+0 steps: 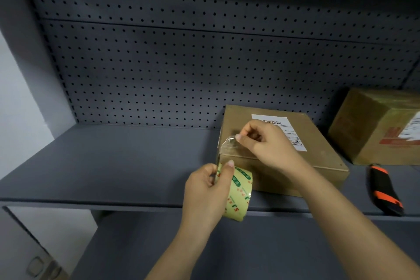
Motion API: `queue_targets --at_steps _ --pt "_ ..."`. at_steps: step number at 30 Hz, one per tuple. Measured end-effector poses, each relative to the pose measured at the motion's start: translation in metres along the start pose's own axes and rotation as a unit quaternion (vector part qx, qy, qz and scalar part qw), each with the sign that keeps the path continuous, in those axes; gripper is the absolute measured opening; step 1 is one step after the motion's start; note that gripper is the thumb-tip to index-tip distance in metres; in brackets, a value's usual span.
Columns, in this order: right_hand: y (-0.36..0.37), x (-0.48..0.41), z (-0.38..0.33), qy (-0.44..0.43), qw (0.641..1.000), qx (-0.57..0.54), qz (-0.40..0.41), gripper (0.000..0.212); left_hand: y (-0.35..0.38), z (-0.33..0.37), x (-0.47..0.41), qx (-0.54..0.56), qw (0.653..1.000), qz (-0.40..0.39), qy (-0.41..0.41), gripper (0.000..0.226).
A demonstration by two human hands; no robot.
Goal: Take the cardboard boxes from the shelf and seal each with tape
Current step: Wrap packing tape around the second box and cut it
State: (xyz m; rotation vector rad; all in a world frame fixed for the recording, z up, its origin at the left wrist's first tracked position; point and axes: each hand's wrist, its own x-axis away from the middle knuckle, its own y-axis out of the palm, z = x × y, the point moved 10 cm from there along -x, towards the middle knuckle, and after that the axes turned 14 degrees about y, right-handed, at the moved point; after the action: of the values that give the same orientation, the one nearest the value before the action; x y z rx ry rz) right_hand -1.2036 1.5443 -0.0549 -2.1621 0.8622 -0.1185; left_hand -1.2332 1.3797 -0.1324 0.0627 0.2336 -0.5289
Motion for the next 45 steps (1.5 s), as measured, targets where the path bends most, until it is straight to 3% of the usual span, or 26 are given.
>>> queue_targets --at_steps 19,25,32,37,41,45 --pt "0.003 0.000 -0.001 -0.003 0.998 0.063 0.015 0.013 0.006 -0.006 -0.005 0.030 1.000 -0.005 0.005 0.046" --pt "-0.002 -0.006 0.013 0.052 0.998 -0.015 0.012 0.024 0.007 -0.009 -0.006 0.032 0.999 -0.005 0.001 0.047" --pt "-0.024 0.006 0.000 -0.023 0.995 -0.036 0.092 0.015 0.009 -0.010 -0.006 0.023 1.000 -0.005 -0.006 0.051" --pt "0.000 0.035 -0.021 -0.155 0.986 0.056 -0.005 0.022 0.009 -0.008 -0.005 0.019 1.000 -0.005 -0.003 0.047" --pt "0.019 0.041 -0.017 -0.162 0.982 0.080 -0.058 0.030 0.010 -0.005 -0.002 0.027 0.999 -0.019 0.003 0.051" --pt "0.019 0.038 -0.014 -0.145 0.985 0.066 -0.059 0.031 0.012 0.001 0.006 0.047 0.996 -0.065 0.038 0.029"
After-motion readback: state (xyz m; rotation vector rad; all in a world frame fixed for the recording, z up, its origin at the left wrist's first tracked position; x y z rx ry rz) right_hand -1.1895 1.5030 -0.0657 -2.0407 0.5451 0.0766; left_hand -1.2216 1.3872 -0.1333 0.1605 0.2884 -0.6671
